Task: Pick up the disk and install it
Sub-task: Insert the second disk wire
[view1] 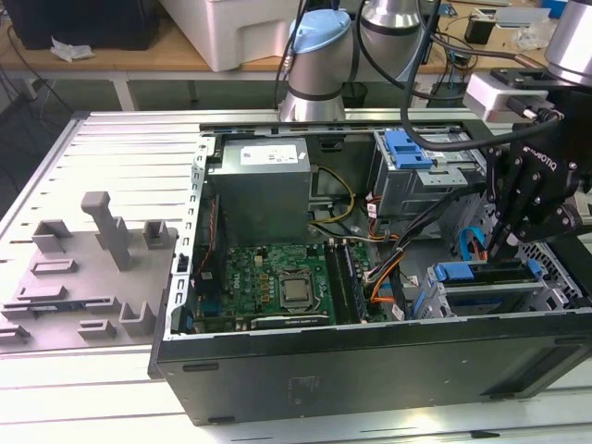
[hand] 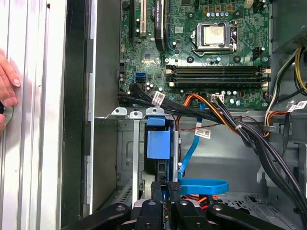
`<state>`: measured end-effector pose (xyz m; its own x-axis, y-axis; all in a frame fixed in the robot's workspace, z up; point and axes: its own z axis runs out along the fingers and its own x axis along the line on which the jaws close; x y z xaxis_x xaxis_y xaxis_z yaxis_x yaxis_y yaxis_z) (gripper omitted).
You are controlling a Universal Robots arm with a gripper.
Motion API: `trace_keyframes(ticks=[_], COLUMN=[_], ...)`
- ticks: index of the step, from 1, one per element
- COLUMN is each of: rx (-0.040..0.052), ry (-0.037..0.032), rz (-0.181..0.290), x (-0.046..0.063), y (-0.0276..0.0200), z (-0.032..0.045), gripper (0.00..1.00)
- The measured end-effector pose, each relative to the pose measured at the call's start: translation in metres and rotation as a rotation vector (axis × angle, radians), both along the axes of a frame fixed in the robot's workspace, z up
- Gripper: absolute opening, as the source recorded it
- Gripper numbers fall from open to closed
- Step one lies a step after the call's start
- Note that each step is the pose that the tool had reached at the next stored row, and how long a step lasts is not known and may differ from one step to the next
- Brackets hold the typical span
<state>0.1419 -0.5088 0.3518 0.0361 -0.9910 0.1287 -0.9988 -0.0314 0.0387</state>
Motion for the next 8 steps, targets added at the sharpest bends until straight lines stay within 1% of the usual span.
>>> trace_keyframes(ticks=[8], rx=[0.0049], ry=[0.0000], rz=[0.000], x=[0.0009], y=[-0.0004], z=[-0.0014], gripper=[0.16])
